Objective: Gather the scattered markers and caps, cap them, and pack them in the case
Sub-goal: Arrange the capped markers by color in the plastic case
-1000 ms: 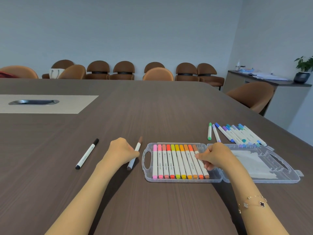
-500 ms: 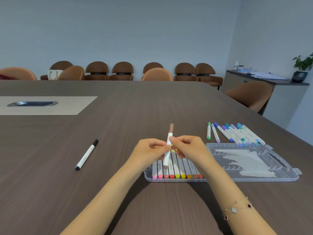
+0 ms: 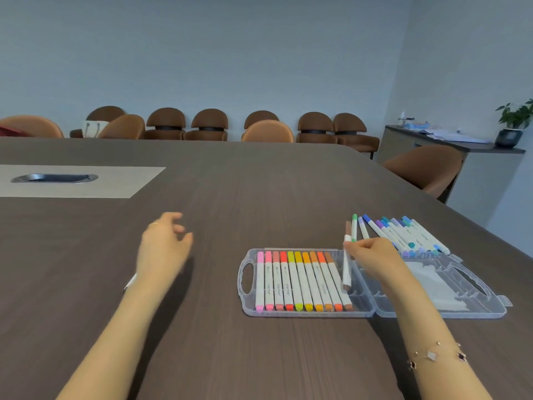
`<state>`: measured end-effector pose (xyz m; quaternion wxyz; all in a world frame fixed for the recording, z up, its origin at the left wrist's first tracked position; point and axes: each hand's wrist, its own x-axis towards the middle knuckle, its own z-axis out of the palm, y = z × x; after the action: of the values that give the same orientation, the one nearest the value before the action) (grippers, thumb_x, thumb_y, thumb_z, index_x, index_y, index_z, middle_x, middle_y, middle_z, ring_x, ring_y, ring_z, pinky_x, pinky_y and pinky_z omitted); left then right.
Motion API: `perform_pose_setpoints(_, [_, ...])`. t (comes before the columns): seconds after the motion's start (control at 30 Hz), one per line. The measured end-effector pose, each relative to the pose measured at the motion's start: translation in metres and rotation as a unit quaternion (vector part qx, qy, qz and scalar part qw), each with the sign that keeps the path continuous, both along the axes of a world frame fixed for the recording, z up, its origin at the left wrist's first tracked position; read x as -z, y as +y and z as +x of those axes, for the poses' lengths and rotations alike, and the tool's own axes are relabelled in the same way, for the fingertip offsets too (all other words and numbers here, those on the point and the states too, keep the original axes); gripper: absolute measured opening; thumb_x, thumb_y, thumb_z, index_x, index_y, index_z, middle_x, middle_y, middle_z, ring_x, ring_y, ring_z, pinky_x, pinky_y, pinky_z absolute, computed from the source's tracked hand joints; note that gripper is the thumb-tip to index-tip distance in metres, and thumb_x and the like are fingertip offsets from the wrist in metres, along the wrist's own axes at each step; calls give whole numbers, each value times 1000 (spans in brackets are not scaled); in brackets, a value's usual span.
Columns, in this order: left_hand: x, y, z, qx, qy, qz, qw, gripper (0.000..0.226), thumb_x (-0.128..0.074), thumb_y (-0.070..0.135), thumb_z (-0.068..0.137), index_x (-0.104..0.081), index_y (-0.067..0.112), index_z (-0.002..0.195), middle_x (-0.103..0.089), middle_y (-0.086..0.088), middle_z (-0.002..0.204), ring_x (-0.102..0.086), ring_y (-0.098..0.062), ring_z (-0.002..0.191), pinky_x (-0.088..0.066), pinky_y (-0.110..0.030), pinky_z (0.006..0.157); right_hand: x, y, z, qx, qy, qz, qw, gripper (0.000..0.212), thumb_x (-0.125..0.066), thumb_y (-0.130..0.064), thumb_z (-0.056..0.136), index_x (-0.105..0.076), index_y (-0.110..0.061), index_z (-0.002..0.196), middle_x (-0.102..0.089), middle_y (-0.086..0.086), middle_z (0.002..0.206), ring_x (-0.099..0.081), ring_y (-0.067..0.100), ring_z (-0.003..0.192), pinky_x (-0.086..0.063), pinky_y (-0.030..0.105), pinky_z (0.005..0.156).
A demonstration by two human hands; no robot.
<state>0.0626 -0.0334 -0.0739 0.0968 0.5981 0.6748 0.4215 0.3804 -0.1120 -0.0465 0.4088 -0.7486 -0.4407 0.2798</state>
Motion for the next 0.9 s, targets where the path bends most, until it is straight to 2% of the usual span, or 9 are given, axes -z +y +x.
perform_pose_setpoints(0.1, [16,16,-43,-94,95,-127,983,48,-67,25,80,-54,12,125,-64,-18,106,-44,-36,116,-42,-44,95,13,10,6,7,-52,-39,998,20,-58,-23,93,-59,-7,80,-47,4,65,-45,11,57,-35,20,52])
perform_pose_setpoints(0.2, [19,14,-57,-121,92,-195,969,53,-68,30,81,-53,10,128,-53,-22,123,-38,-39,122,-36,-43,97,21,16,10,1,-99,-68,993,32,-62,-23,90,-51,-11,63,-41,3,56,-41,11,50,-33,20,50])
perform_pose_setpoints(0.3, [20,14,-59,-122,84,-224,963,48,-70,25,79,-58,11,124,-51,-19,124,-41,-38,120,-38,-41,94,22,17,12,-9,-127,-96,987,34,-66,-28,87,-51,-12,61,-42,2,55,-43,10,50,-34,19,51])
perform_pose_setpoints(0.37, [19,13,-57,-129,83,-224,962,35,-69,17,78,-64,11,112,-55,-19,119,-47,-38,113,-42,-40,89,22,18,12,-9,-147,-115,982,31,-68,-33,85,-53,-13,65,-45,1,57,-45,9,52,-33,19,51])
perform_pose_setpoints(0.47, [19,10,-57,-128,75,-214,966,10,-65,4,77,-69,6,86,-64,-20,99,-53,-34,86,-49,-37,74,26,20,12,4,-178,-124,976,31,-70,-41,81,-64,-10,81,-54,0,63,-54,11,59,-38,22,55])
perform_pose_setpoints(0.53, [19,9,-57,-121,67,-210,968,10,-62,1,77,-71,7,78,-65,-19,89,-54,-33,78,-49,-35,66,28,21,13,13,-191,-124,974,35,-71,-44,79,-66,-10,86,-59,0,67,-58,12,63,-41,24,59])
perform_pose_setpoints(0.7, [16,6,-53,-111,65,-205,970,14,-61,4,79,-73,12,80,-64,-14,85,-59,-33,79,-49,-32,65,22,18,17,0,-200,-126,972,27,-72,-35,80,-66,-9,82,-53,2,62,-50,11,56,-43,25,60])
perform_pose_setpoints(0.83, [13,6,-49,-95,58,-174,978,15,-60,7,82,-73,14,85,-65,-12,80,-59,-30,74,-50,-32,63,18,15,18,-17,-194,-150,969,26,-73,-31,80,-68,-8,92,-62,6,77,-54,13,62,-48,26,63])
perform_pose_setpoints(0.9, [10,5,-46,-84,38,-137,986,15,-58,9,85,-72,12,88,-66,-11,80,-58,-29,73,-49,-32,65,18,14,18,-21,-198,-163,966,28,-73,-32,80,-68,-6,92,-62,6,77,-54,13,63,-46,25,62])
